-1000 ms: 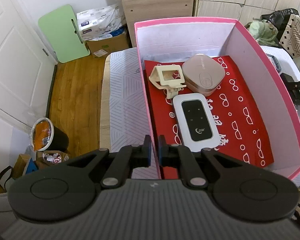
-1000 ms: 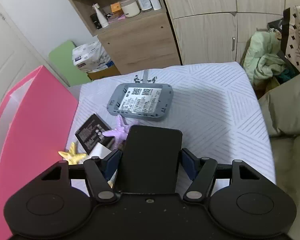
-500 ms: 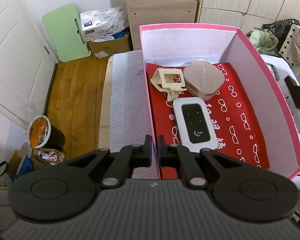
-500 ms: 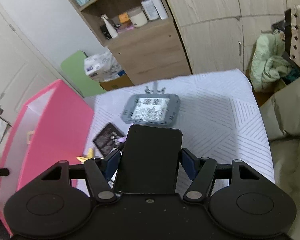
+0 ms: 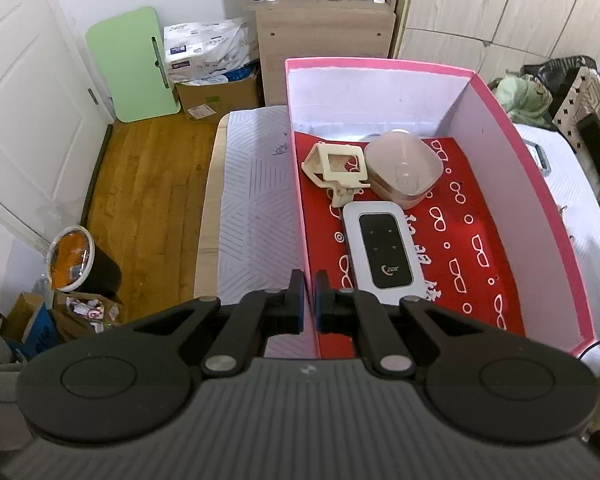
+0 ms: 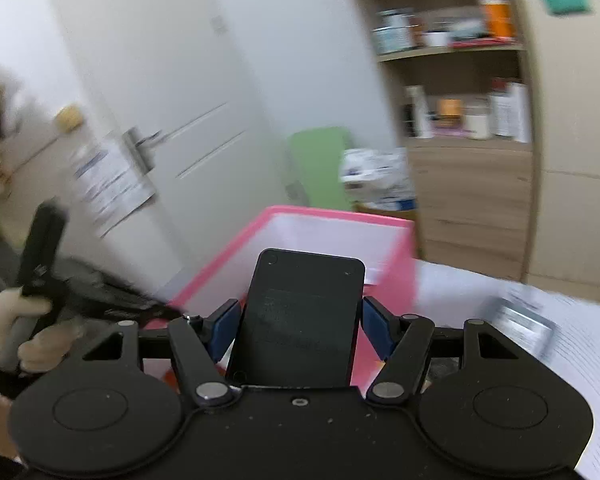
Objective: Organize rigid objects
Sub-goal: 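Lower the black power bank into the box beside the router and release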
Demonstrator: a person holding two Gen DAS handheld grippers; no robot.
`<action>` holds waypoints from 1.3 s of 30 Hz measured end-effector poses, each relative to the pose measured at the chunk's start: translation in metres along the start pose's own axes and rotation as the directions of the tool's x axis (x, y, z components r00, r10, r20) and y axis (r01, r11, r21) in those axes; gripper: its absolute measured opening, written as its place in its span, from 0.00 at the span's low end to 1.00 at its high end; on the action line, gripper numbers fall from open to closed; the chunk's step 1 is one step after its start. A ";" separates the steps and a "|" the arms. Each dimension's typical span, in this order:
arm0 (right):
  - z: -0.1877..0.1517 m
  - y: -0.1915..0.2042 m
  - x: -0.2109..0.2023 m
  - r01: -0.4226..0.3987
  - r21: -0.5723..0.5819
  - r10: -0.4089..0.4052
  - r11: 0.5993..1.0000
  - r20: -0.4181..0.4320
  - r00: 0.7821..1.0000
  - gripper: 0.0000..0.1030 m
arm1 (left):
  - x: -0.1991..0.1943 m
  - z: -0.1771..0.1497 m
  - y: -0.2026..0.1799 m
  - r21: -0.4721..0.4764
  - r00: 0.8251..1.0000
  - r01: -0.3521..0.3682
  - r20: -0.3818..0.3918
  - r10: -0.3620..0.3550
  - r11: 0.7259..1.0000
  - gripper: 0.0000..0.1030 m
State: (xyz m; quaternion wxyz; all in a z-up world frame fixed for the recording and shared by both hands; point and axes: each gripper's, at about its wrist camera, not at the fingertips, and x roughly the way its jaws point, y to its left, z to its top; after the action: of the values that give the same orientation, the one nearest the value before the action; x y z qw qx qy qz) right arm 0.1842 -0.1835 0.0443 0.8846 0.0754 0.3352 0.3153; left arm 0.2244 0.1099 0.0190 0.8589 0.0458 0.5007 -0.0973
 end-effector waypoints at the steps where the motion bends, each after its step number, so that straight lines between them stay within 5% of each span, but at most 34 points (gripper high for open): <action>1: 0.003 0.006 0.009 -0.004 -0.024 0.004 1.000 -0.020 1.000 0.68 | 0.000 0.000 0.000 -0.005 1.000 0.001 0.003 -0.001 1.000 0.05; 8: 0.004 0.046 0.086 0.038 -0.370 -0.136 0.928 -0.242 0.961 0.68 | 0.000 -0.001 0.000 -0.014 1.000 -0.001 0.011 0.001 1.000 0.05; 12: -0.006 0.057 0.118 0.005 -0.598 -0.250 0.802 -0.329 0.911 0.68 | -0.001 -0.003 0.000 -0.007 1.000 -0.005 0.015 0.005 1.000 0.05; 19: 0.004 0.056 0.147 -0.185 -0.723 -0.271 0.666 -0.465 0.843 0.68 | -0.002 -0.003 -0.001 -0.012 1.000 -0.003 0.018 0.004 1.000 0.05; 23: 0.002 0.053 0.156 -0.305 -0.687 -0.229 0.660 -0.570 0.789 0.68 | -0.003 -0.003 -0.001 -0.014 1.000 -0.002 0.018 0.003 1.000 0.05; 26: -0.005 0.053 0.162 -0.338 -0.691 -0.230 0.639 -0.591 0.773 0.68 | -0.003 -0.003 -0.001 -0.011 1.000 -0.002 0.018 0.002 1.000 0.05; 29: -0.007 0.052 0.159 -0.311 -0.714 -0.223 0.627 -0.547 0.807 0.68 | -0.003 -0.002 -0.001 -0.005 1.000 -0.003 0.016 0.003 1.000 0.05; 32: -0.001 0.049 0.144 -0.241 -0.714 -0.220 0.658 -0.489 0.844 0.73 | -0.002 -0.001 -0.002 0.000 1.000 -0.004 0.012 0.004 1.000 0.05; 37: 0.010 0.041 0.078 -0.095 -0.674 -0.087 0.733 -0.232 0.969 0.73 | -0.002 0.000 -0.001 0.005 1.000 0.002 0.010 -0.002 1.000 0.05; 39: 0.009 0.037 0.053 -0.078 -0.627 -0.005 0.775 -0.129 0.992 0.73 | -0.002 -0.002 -0.003 0.017 1.000 -0.007 0.018 0.007 1.000 0.05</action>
State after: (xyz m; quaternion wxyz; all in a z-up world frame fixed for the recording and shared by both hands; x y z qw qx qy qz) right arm 0.2015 -0.1214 0.0348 0.8299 -0.2382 0.2629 0.4305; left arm 0.2212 0.1078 0.0197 0.8634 0.0539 0.4918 -0.0990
